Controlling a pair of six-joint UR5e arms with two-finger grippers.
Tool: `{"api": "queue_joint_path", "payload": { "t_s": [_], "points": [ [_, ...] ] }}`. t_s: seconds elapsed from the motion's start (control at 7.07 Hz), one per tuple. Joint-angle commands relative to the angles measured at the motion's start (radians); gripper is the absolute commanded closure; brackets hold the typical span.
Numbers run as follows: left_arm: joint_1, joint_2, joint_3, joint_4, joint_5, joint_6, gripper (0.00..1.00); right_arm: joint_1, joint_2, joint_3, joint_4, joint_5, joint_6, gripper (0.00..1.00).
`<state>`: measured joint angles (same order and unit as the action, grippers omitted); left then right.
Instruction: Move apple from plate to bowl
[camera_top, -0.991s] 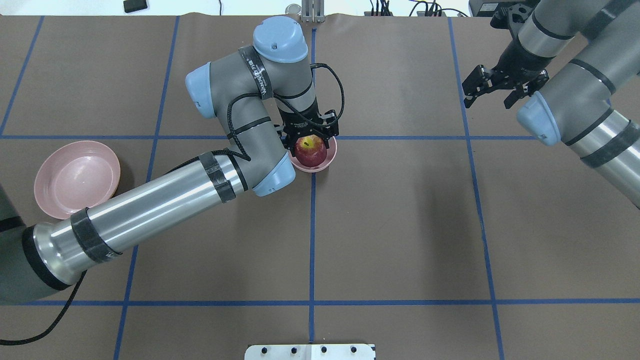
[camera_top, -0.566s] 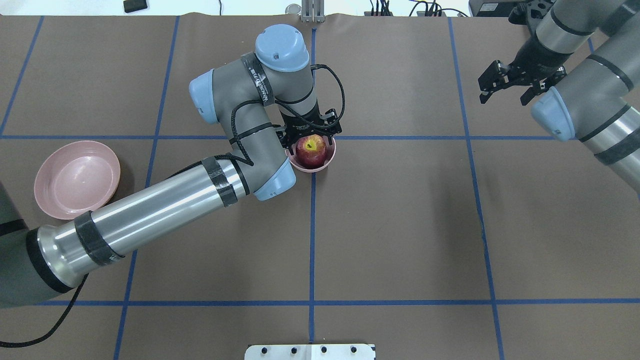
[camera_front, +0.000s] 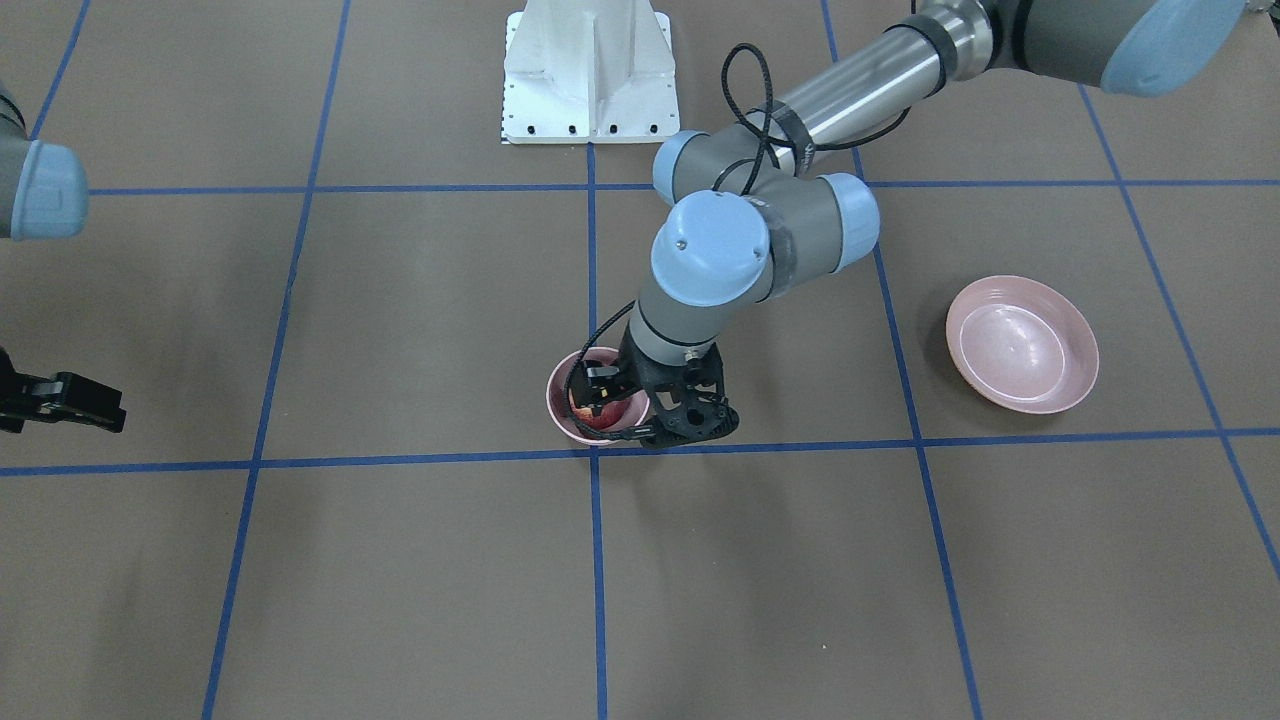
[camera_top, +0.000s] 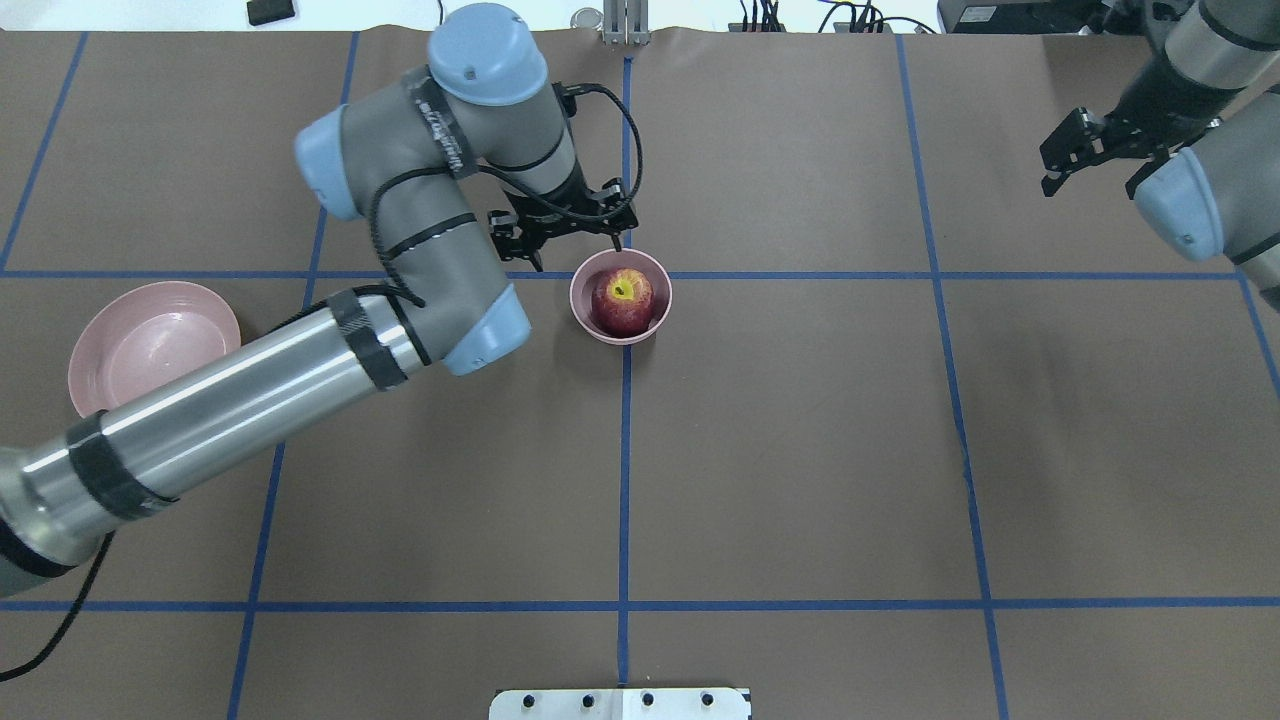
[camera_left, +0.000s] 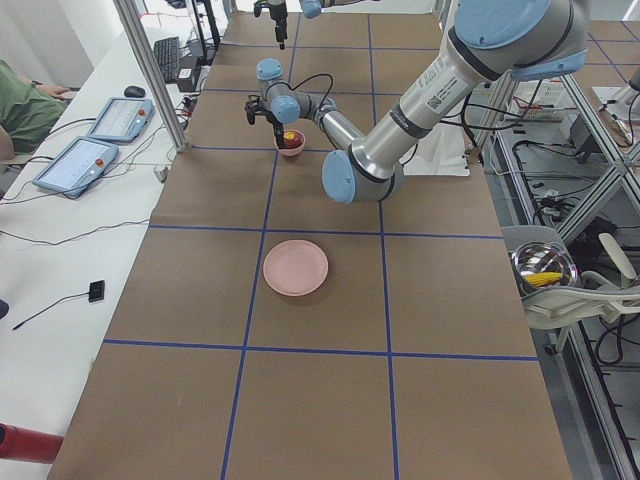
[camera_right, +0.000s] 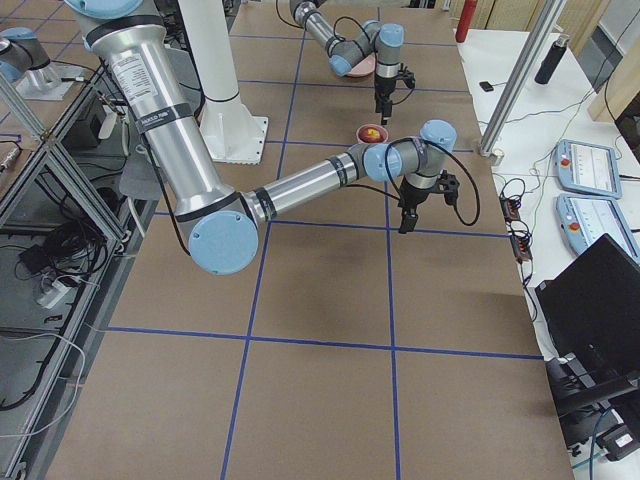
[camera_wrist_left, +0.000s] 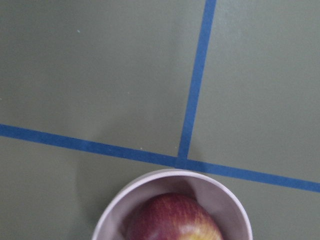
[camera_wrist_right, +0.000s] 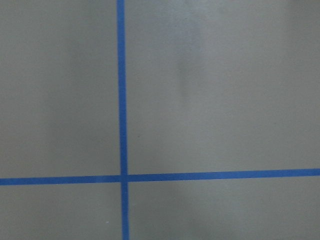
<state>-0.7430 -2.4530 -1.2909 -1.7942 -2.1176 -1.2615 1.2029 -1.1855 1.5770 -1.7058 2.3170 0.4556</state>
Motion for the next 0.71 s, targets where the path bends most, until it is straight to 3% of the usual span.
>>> {"api": "queue_joint_path", "payload": {
  "t_s": [0.0, 0.14, 0.28, 0.57],
  "points": [
    [-0.125, 0.216, -0.295, 0.185, -0.03, 0.289, 0.01, 0.091, -0.112, -0.005, -0.002, -0.005, -0.244, 0.0],
    [-0.216, 0.28, -0.365, 0.249, -0.088, 0.451, 0.01, 0.113, -0.14, 0.001, 0.0, -0.039, -0.282, 0.0],
    [-0.293, 0.421, -0.439, 0.24, -0.128, 0.564, 0.01, 0.125, -0.158, 0.001, 0.003, -0.042, -0.282, 0.0],
    [-0.483, 0.634, -0.466, 0.236, -0.139, 0.866, 0.01, 0.154, -0.212, 0.0, 0.073, -0.039, -0.287, 0.0]
  ]
}}
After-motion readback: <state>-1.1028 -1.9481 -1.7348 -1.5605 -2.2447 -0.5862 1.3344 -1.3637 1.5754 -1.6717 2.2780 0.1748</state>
